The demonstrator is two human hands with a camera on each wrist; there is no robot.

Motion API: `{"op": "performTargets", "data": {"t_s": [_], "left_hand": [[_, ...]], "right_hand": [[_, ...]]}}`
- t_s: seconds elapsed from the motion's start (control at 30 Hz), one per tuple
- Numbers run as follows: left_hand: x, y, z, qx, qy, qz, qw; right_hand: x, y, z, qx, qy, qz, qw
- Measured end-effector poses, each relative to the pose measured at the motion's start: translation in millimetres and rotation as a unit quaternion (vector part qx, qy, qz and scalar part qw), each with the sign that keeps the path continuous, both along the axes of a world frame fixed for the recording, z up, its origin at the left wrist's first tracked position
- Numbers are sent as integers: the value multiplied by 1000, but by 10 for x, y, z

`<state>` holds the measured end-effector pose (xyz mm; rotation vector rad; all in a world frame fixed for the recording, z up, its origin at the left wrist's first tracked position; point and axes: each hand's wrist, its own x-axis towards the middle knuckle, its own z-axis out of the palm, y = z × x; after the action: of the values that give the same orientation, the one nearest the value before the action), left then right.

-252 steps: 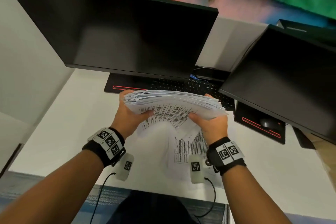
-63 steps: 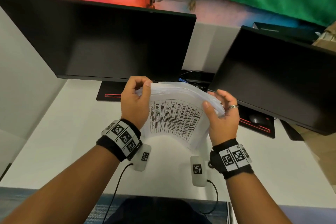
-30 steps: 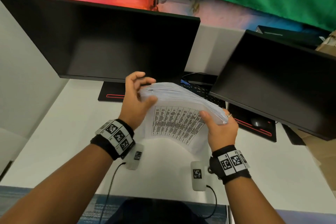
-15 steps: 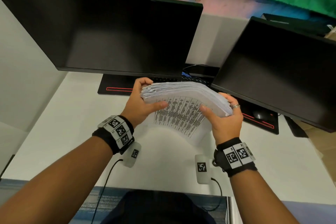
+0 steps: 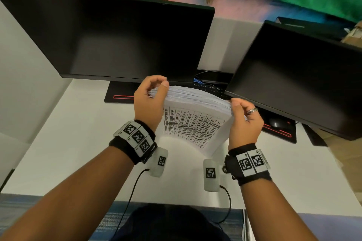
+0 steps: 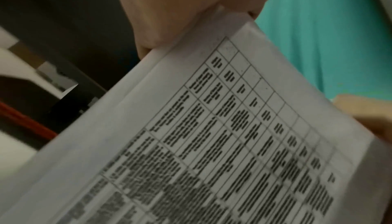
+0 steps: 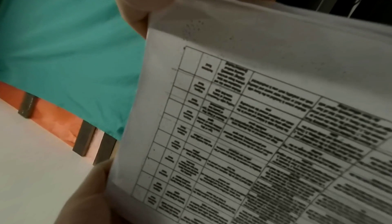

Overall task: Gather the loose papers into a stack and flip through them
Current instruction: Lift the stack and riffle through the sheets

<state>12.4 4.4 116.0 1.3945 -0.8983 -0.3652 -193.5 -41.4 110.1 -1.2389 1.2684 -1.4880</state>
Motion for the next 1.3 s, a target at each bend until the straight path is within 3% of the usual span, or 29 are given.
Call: {"op": "performTargets", "data": {"t_s": [0.2, 0.33, 0.4, 0.47, 0.57, 0.7, 1.03, 1.17, 1.3], "left_hand": [[24, -53, 42, 10, 18, -14, 1000], [38, -72, 80, 12, 44, -15, 999], [122, -33, 57, 41, 76, -107, 991], [253, 8, -56, 106, 104, -229, 962], [346, 13, -147, 165, 71, -274, 945], [267, -27, -157, 150, 104, -252, 950], [118, 81, -66, 110, 90, -219, 965], [-57, 90, -86, 48, 42, -109, 992], [-109, 41, -65, -10, 25, -25, 999]], "right_hand": [[52, -21, 54, -2, 6, -2, 1000], [3, 20, -15, 40, -10, 75, 996], [-51, 21, -73, 55, 3, 90, 994], [-107, -37, -131, 79, 6, 84, 993], [-132, -122, -158, 110, 13, 119, 987], [-121, -161, -147, 98, 12, 110, 989], [-115, 2, -56, 65, -15, 86, 994], [-73, -8, -48, 50, -31, 55, 997], [-46, -37, -39, 53, -29, 10, 998]]}}
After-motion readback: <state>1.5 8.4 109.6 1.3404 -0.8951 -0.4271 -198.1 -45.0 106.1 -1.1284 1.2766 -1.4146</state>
